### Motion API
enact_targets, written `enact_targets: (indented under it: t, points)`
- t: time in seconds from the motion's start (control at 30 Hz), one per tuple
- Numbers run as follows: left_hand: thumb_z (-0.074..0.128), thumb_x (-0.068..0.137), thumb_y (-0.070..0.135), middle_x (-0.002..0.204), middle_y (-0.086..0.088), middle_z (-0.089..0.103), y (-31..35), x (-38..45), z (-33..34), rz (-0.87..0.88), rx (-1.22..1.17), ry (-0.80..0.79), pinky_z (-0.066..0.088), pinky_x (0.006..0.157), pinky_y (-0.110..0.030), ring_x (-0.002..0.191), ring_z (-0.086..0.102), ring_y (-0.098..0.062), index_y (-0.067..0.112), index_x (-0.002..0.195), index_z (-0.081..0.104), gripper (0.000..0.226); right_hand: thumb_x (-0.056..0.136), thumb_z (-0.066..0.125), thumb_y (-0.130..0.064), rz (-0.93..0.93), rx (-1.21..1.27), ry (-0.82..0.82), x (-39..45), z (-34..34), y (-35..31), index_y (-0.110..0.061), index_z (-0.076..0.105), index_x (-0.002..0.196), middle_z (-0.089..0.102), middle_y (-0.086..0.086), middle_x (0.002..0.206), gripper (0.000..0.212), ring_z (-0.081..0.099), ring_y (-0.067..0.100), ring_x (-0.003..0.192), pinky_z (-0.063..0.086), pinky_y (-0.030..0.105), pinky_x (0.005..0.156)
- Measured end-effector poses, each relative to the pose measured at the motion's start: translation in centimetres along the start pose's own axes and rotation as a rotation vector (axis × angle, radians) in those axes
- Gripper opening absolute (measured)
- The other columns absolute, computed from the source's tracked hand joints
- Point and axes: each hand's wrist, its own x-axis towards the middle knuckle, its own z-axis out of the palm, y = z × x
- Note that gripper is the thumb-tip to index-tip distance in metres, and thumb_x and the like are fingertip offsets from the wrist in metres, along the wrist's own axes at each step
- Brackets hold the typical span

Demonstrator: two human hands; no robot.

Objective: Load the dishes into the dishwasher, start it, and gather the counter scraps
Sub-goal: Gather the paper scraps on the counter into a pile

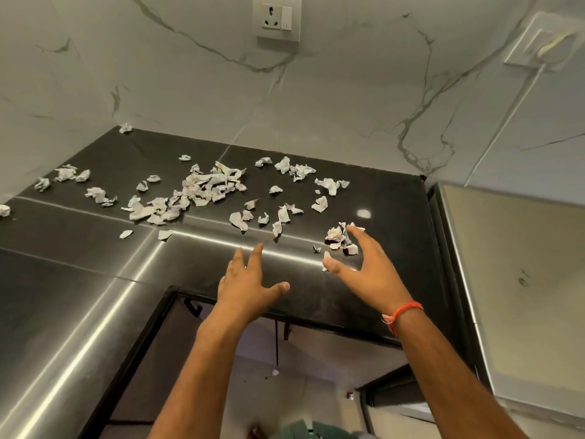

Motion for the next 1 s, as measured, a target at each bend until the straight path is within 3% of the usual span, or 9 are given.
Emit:
enact_targets:
  t: [0.17, 0.4, 0.57, 0.67, 0.83, 0.93, 1.0]
  points:
    - [0.066, 0.086, 0.060, 0.169, -0.008, -0.002, -2.2, 3.4, 2.3, 0.009, -0.052, 0.127, 0.014, 0.123, -0.057, 0.156, 0.001, -0.030, 0.035, 0.160, 0.010, 0.096, 0.074, 0.077, -0.063, 0.087, -0.072, -0.002, 2.5, 0.4, 2.2, -0.042, 0.030, 0.152, 0.029, -0.008, 0.159, 0.093, 0.030, 0.016, 0.146, 0.030, 0.049, 0.119]
    - [0.062, 0.085, 0.067, 0.168, -0.008, -0.014, -3.0, 7.1, 4.8, -0.060, 0.022, 0.180, -0.006, 0.122, -0.053, 0.155, -0.014, -0.026, 0.038, 0.160, -0.001, 0.102, 0.066, 0.077, -0.072, 0.156, -0.182, -0.078, 7.3, 1.5, 5.4, -0.049, 0.019, 0.153, 0.014, -0.004, 0.166, 0.107, 0.013, 0.021, 0.153, 0.019, 0.055, 0.121]
    - [0.030, 0.085, 0.085, 0.168, -0.006, -0.017, -4.9, 7.7, 6.3, -0.075, 0.243, 0.154, -0.007, 0.124, -0.049, 0.153, -0.024, -0.022, 0.033, 0.161, -0.003, 0.098, 0.059, 0.074, -0.080, 0.127, -0.311, -0.082, 11.0, 2.7, 7.8, -0.050, 0.010, 0.155, -0.005, -0.001, 0.168, 0.119, -0.005, 0.023, 0.154, 0.004, 0.052, 0.123]
    - [0.026, 0.085, 0.086, 0.167, -0.004, -0.020, -5.0, 7.9, 6.6, -0.081, 0.276, 0.147, -0.011, 0.123, -0.047, 0.152, -0.026, -0.021, 0.035, 0.160, -0.006, 0.097, 0.058, 0.067, -0.087, 0.082, -0.356, -0.066, 12.8, 3.2, 8.8, -0.048, 0.008, 0.156, -0.009, -0.002, 0.168, 0.120, -0.009, 0.023, 0.154, 0.001, 0.051, 0.123]
    - [0.026, 0.083, 0.089, 0.167, -0.003, -0.023, -4.6, 9.1, 6.3, -0.087, 0.319, 0.121, -0.013, 0.122, -0.047, 0.151, -0.029, -0.020, 0.039, 0.158, -0.013, 0.099, 0.064, 0.043, -0.099, -0.126, -0.558, -0.188, 13.5, 6.1, 10.3, -0.048, 0.015, 0.156, -0.005, -0.001, 0.168, 0.109, -0.010, 0.021, 0.154, -0.003, 0.049, 0.124]
    - [0.022, 0.081, 0.091, 0.166, -0.003, -0.026, -4.5, 10.1, 6.1, -0.086, 0.365, 0.094, -0.013, 0.123, -0.048, 0.150, -0.031, -0.021, 0.042, 0.156, -0.018, 0.099, 0.079, 0.032, -0.091, -0.245, -0.669, -0.150, 13.2, 7.3, 11.2, -0.043, 0.033, 0.153, 0.013, -0.002, 0.167, 0.088, 0.004, 0.019, 0.155, 0.005, 0.047, 0.125]
    - [0.018, 0.080, 0.093, 0.166, -0.003, -0.026, -4.5, 10.7, 6.1, -0.074, 0.402, 0.090, -0.013, 0.123, -0.049, 0.150, -0.031, -0.021, 0.043, 0.155, -0.021, 0.098, 0.091, 0.036, -0.075, -0.295, -0.647, -0.071, 13.7, 7.5, 11.5, -0.039, 0.046, 0.146, 0.031, 0.000, 0.161, 0.067, 0.023, 0.022, 0.151, 0.018, 0.045, 0.123]
